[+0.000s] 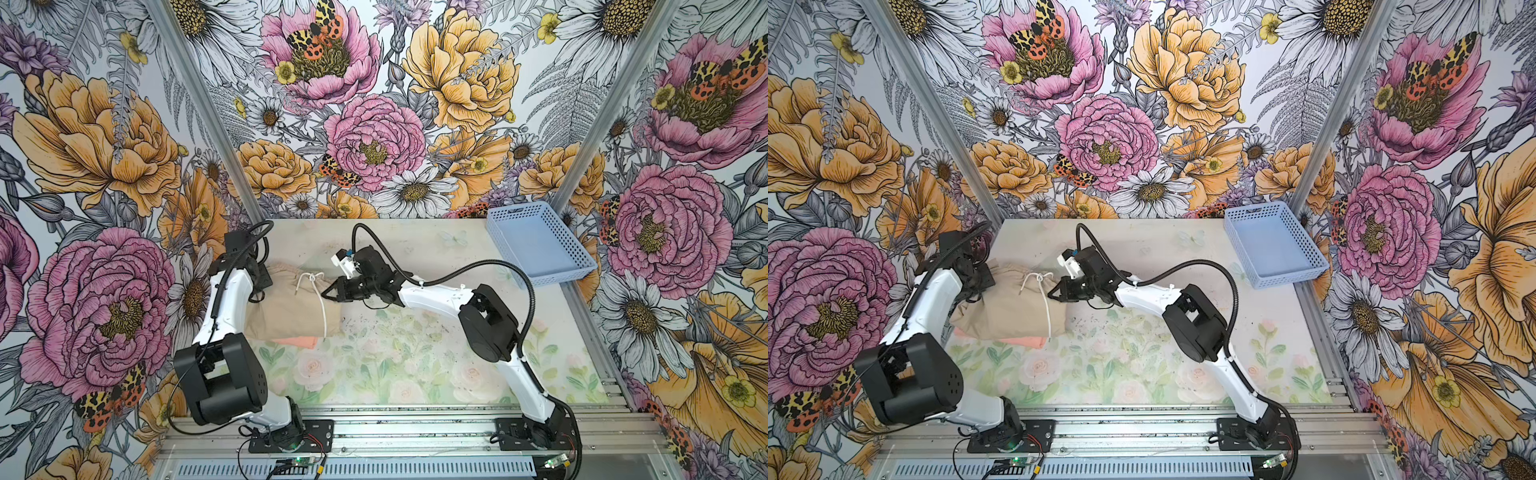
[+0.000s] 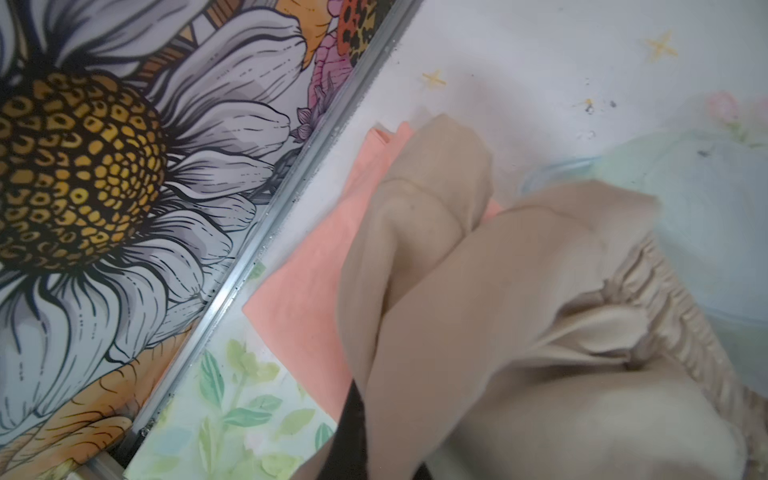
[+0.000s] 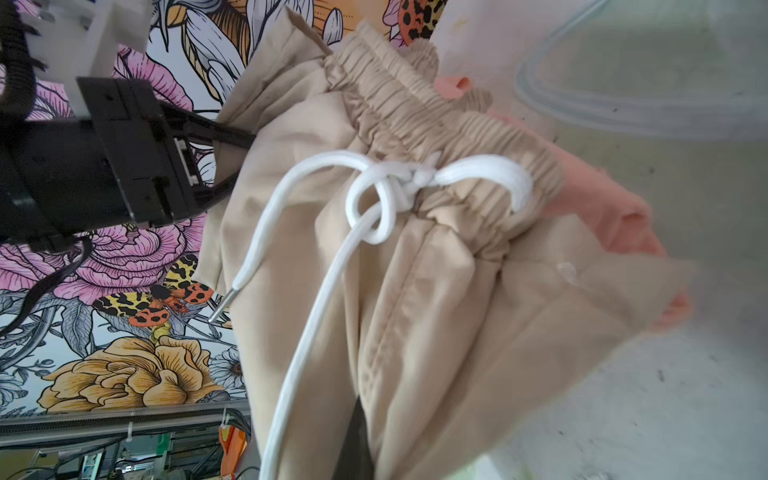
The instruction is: Fold and stack the mixed laundry pile
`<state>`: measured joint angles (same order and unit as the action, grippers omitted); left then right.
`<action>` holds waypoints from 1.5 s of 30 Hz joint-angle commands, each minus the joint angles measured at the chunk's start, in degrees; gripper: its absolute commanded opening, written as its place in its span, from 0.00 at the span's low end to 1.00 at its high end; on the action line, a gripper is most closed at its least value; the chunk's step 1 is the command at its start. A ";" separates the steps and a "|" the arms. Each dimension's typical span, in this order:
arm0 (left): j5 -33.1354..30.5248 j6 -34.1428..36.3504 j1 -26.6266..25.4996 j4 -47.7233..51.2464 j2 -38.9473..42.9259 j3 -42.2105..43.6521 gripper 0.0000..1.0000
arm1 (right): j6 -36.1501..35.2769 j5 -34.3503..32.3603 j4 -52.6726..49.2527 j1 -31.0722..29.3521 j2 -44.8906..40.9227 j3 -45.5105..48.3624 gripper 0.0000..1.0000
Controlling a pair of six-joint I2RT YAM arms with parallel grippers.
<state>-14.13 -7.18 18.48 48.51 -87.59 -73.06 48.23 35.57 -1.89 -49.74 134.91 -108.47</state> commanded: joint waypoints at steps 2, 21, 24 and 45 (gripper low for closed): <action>-7.13 4.63 2.33 -6.49 -5.71 -4.81 0.00 | 2.99 -0.68 1.01 -0.41 4.71 -6.32 0.00; -12.70 5.05 3.03 -10.19 -17.99 -6.95 0.80 | 3.48 -5.12 -0.77 0.54 1.70 -0.36 0.50; -11.77 3.97 2.80 -10.18 -13.41 -6.02 0.96 | 2.22 -5.64 -0.65 1.87 -3.55 4.52 0.58; -0.41 -4.26 -26.08 -30.10 22.85 24.71 0.99 | -31.02 -28.25 -15.19 23.38 -43.10 43.58 0.96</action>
<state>-14.46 -9.87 -4.97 24.45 -66.50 -50.13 24.56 14.15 -14.85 -28.97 95.74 -67.85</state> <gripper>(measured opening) 0.990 0.952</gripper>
